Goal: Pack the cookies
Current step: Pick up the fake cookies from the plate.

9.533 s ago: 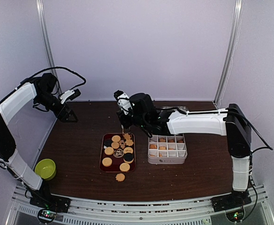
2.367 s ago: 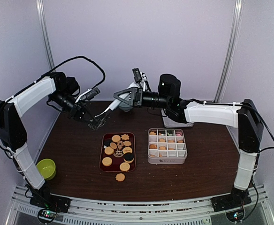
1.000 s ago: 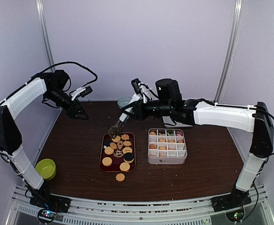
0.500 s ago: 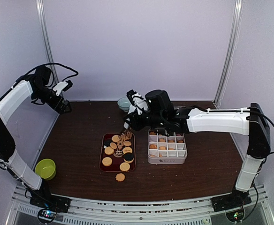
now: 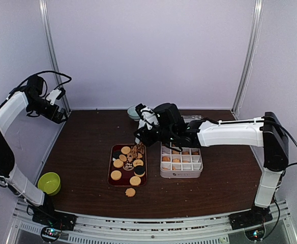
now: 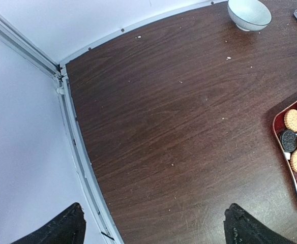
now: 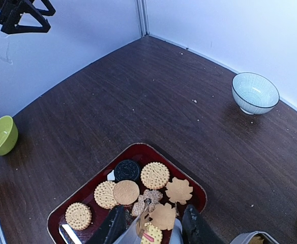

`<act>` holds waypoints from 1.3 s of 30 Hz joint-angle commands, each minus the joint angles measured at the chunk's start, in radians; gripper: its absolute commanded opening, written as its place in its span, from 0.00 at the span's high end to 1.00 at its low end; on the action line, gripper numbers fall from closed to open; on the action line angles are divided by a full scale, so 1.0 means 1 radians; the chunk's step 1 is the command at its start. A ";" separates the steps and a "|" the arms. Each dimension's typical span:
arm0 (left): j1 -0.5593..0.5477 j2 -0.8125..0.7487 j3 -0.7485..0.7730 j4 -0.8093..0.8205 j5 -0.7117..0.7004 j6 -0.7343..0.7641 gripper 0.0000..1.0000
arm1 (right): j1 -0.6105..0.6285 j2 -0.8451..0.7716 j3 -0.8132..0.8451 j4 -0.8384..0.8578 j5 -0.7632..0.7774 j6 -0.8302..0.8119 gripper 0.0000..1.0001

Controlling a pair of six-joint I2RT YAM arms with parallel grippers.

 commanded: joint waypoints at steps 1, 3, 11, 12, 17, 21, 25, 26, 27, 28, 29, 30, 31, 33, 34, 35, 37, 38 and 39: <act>-0.003 -0.031 -0.023 0.033 0.039 0.007 0.02 | 0.005 0.024 -0.008 0.038 0.022 -0.014 0.63; -0.002 -0.035 -0.023 0.033 0.054 0.007 0.02 | 0.005 0.033 -0.008 0.040 0.024 -0.013 0.62; -0.004 -0.038 -0.029 0.032 0.108 0.009 0.02 | 0.006 0.069 0.014 0.052 0.045 -0.019 0.61; -0.003 -0.038 -0.031 0.032 0.111 0.010 0.02 | 0.007 0.072 0.018 0.051 0.042 -0.020 0.61; -0.004 -0.035 -0.033 0.031 0.133 0.012 0.02 | 0.005 0.092 0.046 0.024 0.021 -0.025 0.62; -0.003 -0.036 -0.034 0.030 0.145 0.016 0.02 | 0.006 0.088 0.033 0.024 0.005 -0.019 0.64; -0.004 -0.034 -0.033 0.024 0.161 0.020 0.02 | 0.006 0.069 -0.002 0.020 0.015 -0.015 0.60; -0.004 -0.034 -0.033 0.024 0.166 0.020 0.02 | 0.006 0.060 -0.017 0.022 0.022 -0.013 0.56; -0.004 -0.034 -0.034 0.024 0.173 0.020 0.02 | 0.005 0.053 -0.033 0.027 0.030 -0.012 0.54; -0.004 -0.034 -0.034 0.023 0.177 0.018 0.02 | 0.006 0.042 -0.051 0.034 0.041 -0.010 0.54; -0.004 -0.032 -0.034 0.020 0.179 0.018 0.02 | 0.005 0.034 -0.065 0.039 0.049 -0.010 0.54; -0.004 -0.032 -0.034 0.020 0.182 0.018 0.02 | 0.006 0.027 -0.077 0.044 0.062 -0.011 0.54; -0.004 -0.032 -0.033 0.018 0.186 0.018 0.02 | 0.007 0.021 -0.086 0.051 0.073 -0.011 0.54; -0.004 -0.033 -0.031 0.016 0.189 0.018 0.02 | 0.009 0.015 -0.094 0.059 0.083 -0.011 0.55; -0.003 -0.034 -0.031 0.016 0.189 0.017 0.02 | 0.009 0.016 -0.093 0.061 0.084 -0.011 0.56; -0.004 -0.034 -0.029 0.016 0.189 0.017 0.02 | 0.009 0.018 -0.087 0.059 0.085 -0.011 0.57; -0.004 -0.037 -0.025 0.016 0.190 0.017 0.02 | 0.009 0.028 -0.072 0.054 0.084 -0.011 0.60; -0.004 -0.038 -0.025 0.016 0.191 0.017 0.02 | 0.009 0.036 -0.063 0.050 0.081 -0.009 0.61; -0.004 -0.038 -0.025 0.016 0.192 0.017 0.02 | 0.009 0.041 -0.054 0.048 0.078 -0.011 0.63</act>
